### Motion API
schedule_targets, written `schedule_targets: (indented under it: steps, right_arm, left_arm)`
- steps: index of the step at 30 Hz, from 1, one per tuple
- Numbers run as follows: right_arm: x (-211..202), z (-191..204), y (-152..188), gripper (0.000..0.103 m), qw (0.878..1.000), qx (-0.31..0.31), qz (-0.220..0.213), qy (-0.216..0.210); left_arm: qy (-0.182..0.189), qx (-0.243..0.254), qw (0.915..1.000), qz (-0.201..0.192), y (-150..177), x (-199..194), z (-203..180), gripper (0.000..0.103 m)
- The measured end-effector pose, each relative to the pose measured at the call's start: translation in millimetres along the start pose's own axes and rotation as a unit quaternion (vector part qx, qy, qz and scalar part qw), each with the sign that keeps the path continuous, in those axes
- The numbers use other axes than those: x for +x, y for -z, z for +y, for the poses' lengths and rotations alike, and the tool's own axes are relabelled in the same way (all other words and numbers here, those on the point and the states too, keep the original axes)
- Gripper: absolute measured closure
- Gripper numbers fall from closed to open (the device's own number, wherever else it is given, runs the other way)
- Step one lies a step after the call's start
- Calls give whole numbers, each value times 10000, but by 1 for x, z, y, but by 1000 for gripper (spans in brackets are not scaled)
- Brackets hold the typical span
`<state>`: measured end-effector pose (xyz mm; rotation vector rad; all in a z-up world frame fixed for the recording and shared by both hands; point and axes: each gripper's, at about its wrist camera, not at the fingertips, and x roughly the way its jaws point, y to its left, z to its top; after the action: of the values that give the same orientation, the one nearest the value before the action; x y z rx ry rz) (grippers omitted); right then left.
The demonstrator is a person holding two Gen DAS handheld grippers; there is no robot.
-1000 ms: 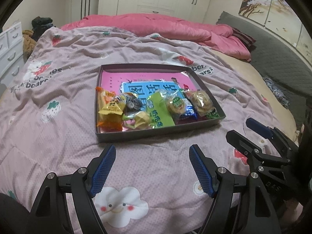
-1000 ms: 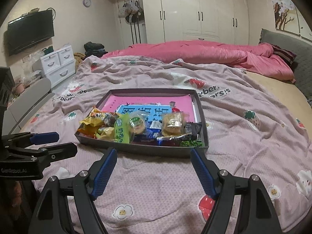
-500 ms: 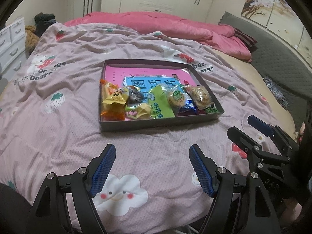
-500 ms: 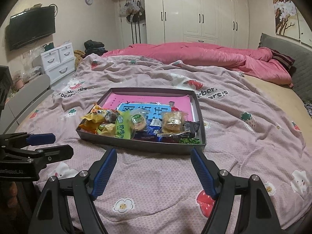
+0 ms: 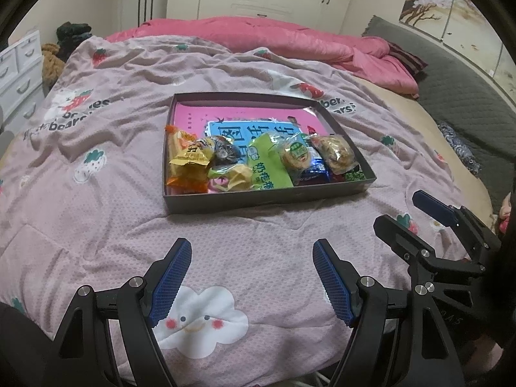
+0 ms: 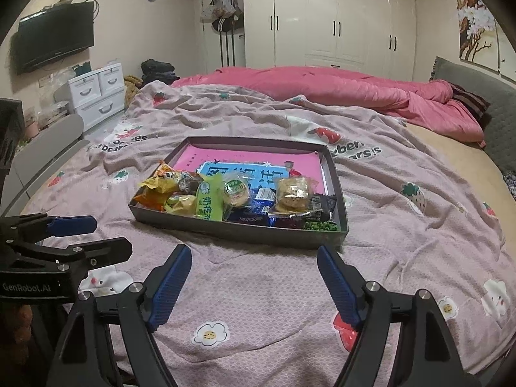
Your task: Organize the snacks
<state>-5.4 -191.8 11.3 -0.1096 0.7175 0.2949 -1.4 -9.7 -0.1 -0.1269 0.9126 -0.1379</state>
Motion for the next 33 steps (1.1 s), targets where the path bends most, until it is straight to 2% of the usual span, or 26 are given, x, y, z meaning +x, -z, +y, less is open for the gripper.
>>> schedule_targets:
  steps: [7, 16, 33]
  right_arm:
    - [12, -8, 3, 23, 9997, 163, 191, 53]
    - [18, -13, 3, 23, 9993, 253, 256, 24]
    - [10, -11, -1, 23, 9998, 203, 67, 3]
  left_arm:
    - [-180, 48, 9998, 58, -1, 7, 1, 24]
    - [-232, 38, 9997, 104, -1, 12, 2, 24]
    - [-280, 71, 9996, 5, -3, 8, 1, 24]
